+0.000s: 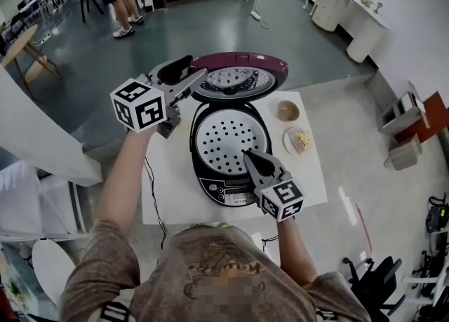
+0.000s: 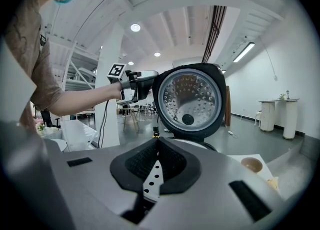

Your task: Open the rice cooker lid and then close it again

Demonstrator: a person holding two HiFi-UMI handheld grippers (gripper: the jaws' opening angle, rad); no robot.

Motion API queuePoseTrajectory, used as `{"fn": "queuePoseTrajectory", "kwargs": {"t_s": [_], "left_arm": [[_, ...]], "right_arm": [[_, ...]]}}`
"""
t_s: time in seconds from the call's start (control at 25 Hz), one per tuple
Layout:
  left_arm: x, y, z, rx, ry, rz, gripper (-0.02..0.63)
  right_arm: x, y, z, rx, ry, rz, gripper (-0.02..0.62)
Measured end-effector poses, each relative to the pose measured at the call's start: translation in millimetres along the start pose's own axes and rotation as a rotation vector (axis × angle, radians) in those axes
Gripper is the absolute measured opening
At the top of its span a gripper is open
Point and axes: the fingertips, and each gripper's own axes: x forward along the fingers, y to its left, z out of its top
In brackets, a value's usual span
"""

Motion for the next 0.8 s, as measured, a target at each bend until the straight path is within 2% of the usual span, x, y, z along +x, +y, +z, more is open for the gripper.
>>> {"fn": "queuePoseTrajectory", "kwargs": {"t_s": [0.28, 0.52, 0.8], "left_arm": [[-14.2, -22.2, -9.1, -0.002, -0.002, -0.011, 0.229], [-30.3, -40.7, -17.5, -0.050, -0.024, -0.035, 0.229], [-48.0, -64.9, -36.5, -0.061, -0.024, -0.031, 0.229]], "right_arm": [[-2.4, 1.3, 0.7, -0.024, -0.022, -0.004, 0.003], [-3.9, 3.6, 2.6, -0.038, -0.040, -0.002, 0.003], [-8.7, 6.3, 3.8, -0.064, -0.081, 0.006, 0.003]]}}
